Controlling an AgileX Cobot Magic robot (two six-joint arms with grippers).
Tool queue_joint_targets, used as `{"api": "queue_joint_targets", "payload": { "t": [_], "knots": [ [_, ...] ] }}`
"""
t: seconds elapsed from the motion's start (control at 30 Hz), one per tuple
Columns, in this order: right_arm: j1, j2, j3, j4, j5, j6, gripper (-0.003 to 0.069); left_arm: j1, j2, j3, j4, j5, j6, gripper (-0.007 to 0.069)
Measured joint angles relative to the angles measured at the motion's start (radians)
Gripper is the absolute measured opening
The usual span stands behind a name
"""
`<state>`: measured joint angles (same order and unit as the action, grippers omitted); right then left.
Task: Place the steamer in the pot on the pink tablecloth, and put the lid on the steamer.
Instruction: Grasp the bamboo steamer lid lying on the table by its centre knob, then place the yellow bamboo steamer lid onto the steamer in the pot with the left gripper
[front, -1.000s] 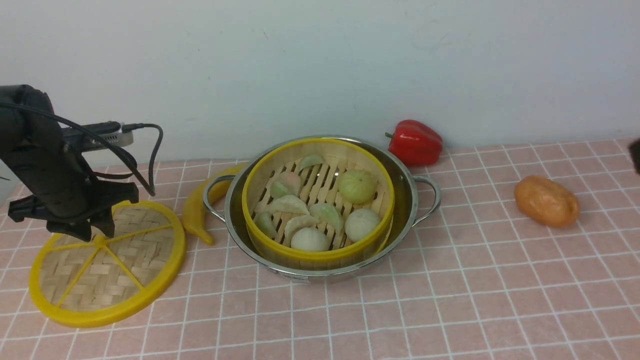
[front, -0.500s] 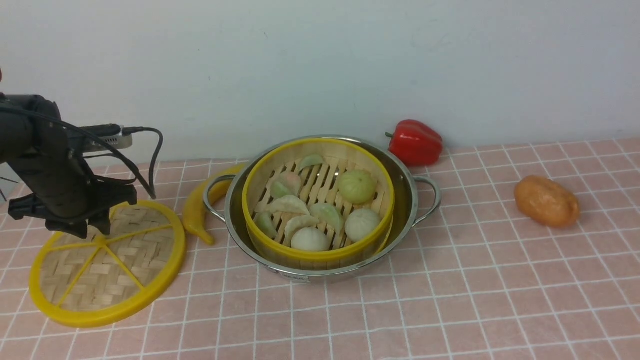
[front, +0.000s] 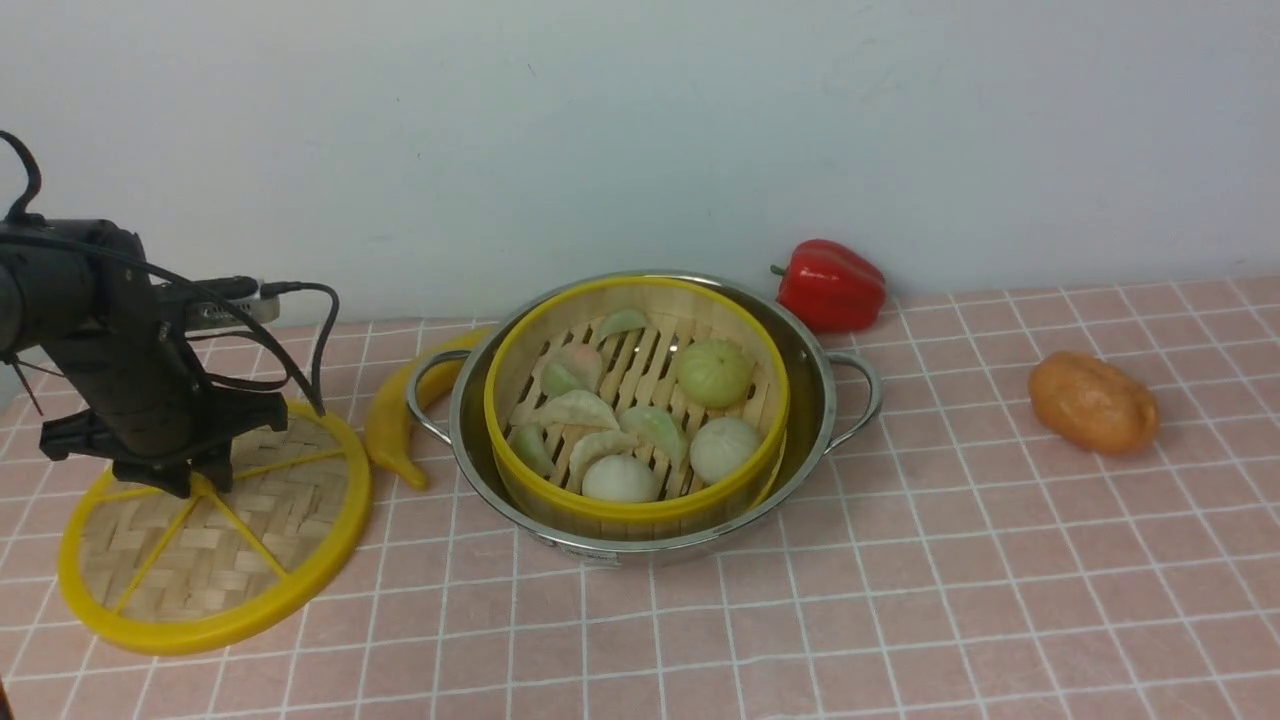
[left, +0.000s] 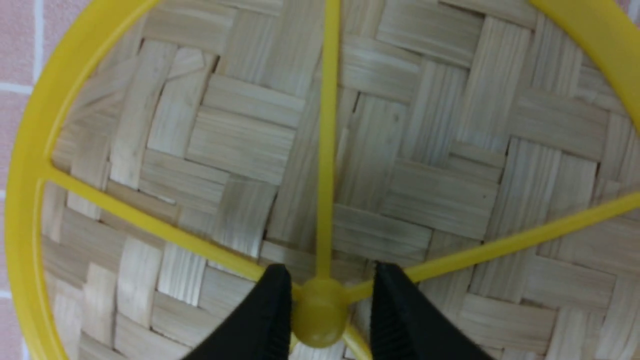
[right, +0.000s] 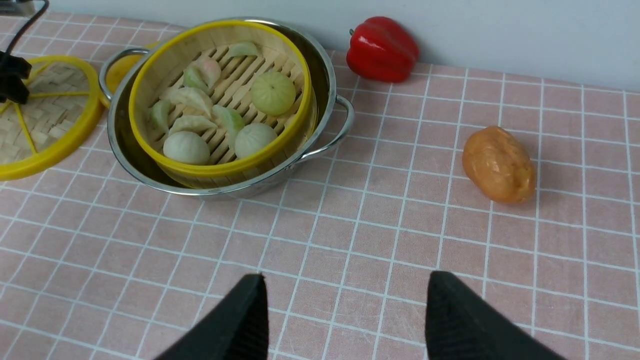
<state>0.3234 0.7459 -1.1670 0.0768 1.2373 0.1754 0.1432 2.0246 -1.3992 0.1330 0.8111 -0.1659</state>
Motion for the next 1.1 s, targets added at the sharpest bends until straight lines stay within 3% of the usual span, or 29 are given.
{"api": "queue_joint_targets", "payload": {
  "t": [0.1, 0.27, 0.5, 0.67, 0.87, 0.9, 0.93, 1.1],
  "knots": [
    [0.0, 0.0, 0.0, -0.001, 0.0, 0.0, 0.0421, 0.0, 0.0, -0.001, 0.006, 0.004, -0.012, 0.0122],
    [0.0, 0.0, 0.0, -0.001, 0.0, 0.0, 0.0421, 0.0, -0.003, -0.003, 0.029, 0.03, -0.035, 0.0123],
    [0.0, 0.0, 0.0, -0.003, 0.0, 0.0, 0.0421, 0.019, -0.11, -0.118, 0.095, 0.215, -0.094, 0.0123],
    [0.0, 0.0, 0.0, -0.003, 0.0, 0.002, 0.0421, -0.034, -0.194, -0.253, 0.053, 0.279, -0.039, 0.0123],
    [0.0, 0.0, 0.0, -0.004, 0.0, 0.003, 0.0421, -0.345, -0.179, -0.37, 0.002, 0.291, -0.001, 0.0123],
    [0.0, 0.0, 0.0, -0.004, 0.0, 0.003, 0.0421, -0.356, -0.176, -0.373, 0.002, 0.291, -0.002, 0.0123],
    [0.0, 0.0, 0.0, -0.004, 0.0, 0.004, 0.0421, -0.447, -0.144, -0.4, 0.011, 0.291, -0.016, 0.0123],
    [0.0, 0.0, 0.0, -0.004, 0.0, 0.007, 0.0421, -0.608, -0.048, -0.475, 0.08, 0.29, -0.055, 0.0123]
  ]
}}
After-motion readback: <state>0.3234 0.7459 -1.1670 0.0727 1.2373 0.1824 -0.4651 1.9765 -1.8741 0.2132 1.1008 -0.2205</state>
